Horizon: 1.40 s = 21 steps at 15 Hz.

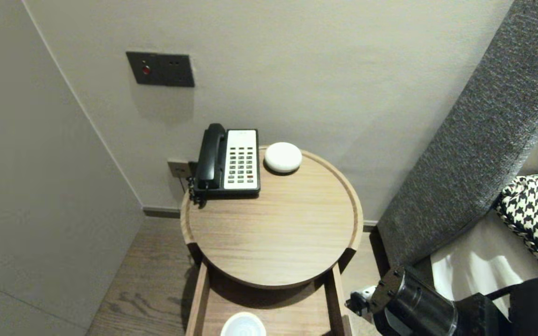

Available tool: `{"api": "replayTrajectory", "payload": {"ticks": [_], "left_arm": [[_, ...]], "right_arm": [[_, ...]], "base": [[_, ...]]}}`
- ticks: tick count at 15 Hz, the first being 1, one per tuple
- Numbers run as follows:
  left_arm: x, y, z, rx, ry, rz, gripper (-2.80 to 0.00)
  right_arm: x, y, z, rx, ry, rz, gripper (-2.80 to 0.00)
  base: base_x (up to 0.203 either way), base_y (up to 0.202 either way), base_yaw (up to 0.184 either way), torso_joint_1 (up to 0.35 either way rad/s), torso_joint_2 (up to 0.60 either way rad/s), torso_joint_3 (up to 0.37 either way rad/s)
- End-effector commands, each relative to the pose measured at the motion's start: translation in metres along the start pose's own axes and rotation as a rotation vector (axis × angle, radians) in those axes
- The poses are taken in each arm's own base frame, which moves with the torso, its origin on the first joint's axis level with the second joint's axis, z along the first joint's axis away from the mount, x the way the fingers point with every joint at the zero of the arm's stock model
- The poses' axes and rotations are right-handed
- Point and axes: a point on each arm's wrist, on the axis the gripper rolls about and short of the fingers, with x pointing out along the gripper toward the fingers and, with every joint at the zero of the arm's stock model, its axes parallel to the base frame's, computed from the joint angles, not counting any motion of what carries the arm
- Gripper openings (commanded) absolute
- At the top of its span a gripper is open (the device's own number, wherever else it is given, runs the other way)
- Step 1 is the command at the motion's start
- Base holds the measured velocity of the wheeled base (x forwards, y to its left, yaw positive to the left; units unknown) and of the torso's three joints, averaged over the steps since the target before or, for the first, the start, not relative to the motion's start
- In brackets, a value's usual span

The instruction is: Close the nightstand drawer

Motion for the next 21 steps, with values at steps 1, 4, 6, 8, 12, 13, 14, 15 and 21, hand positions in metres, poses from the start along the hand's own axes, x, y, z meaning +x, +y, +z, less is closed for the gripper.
{"api": "replayTrajectory", "payload": {"ticks": [1,4,6,8,12,13,14,15,21], "left_arm": [[0.0,0.0,0.0,0.0,-0.001,0.001,-2.8],[0.0,0.0,0.0,0.0,-0.001,0.001,-2.8],[0.0,0.0,0.0,0.0,-0.001,0.001,-2.8],[0.0,0.0,0.0,0.0,0.0,0.002,-2.8],[0.0,0.0,0.0,0.0,-0.001,0.001,-2.8],[0.0,0.0,0.0,0.0,-0.001,0.001,-2.8],[0.0,0.0,0.0,0.0,-0.001,0.001,-2.8],[0.0,0.0,0.0,0.0,-0.001,0.001,-2.8],[0.0,0.0,0.0,0.0,-0.001,0.001,-2.8]], "right_arm": [[0.005,0.005,0.012,0.011,-0.013,-0.001,-2.8],[0.005,0.005,0.032,0.038,-0.06,-0.006,-2.8],[0.008,0.003,0.047,0.058,-0.088,-0.022,-2.8],[0.009,0.002,0.061,0.078,-0.115,-0.03,-2.8],[0.018,-0.005,0.083,0.12,-0.154,-0.091,-2.8],[0.02,-0.007,0.088,0.132,-0.166,-0.107,-2.8],[0.019,-0.01,0.093,0.147,-0.179,-0.115,-2.8],[0.02,-0.012,0.097,0.157,-0.187,-0.117,-2.8],[0.017,-0.016,0.098,0.17,-0.195,-0.124,-2.8]], "base": [[0.0,0.0,0.0,0.0,0.0,0.0],[0.0,0.0,0.0,0.0,0.0,0.0],[0.0,0.0,0.0,0.0,0.0,0.0],[0.0,0.0,0.0,0.0,0.0,0.0],[0.0,0.0,0.0,0.0,0.0,0.0],[0.0,0.0,0.0,0.0,0.0,0.0],[0.0,0.0,0.0,0.0,0.0,0.0],[0.0,0.0,0.0,0.0,0.0,0.0],[0.0,0.0,0.0,0.0,0.0,0.0]]}}
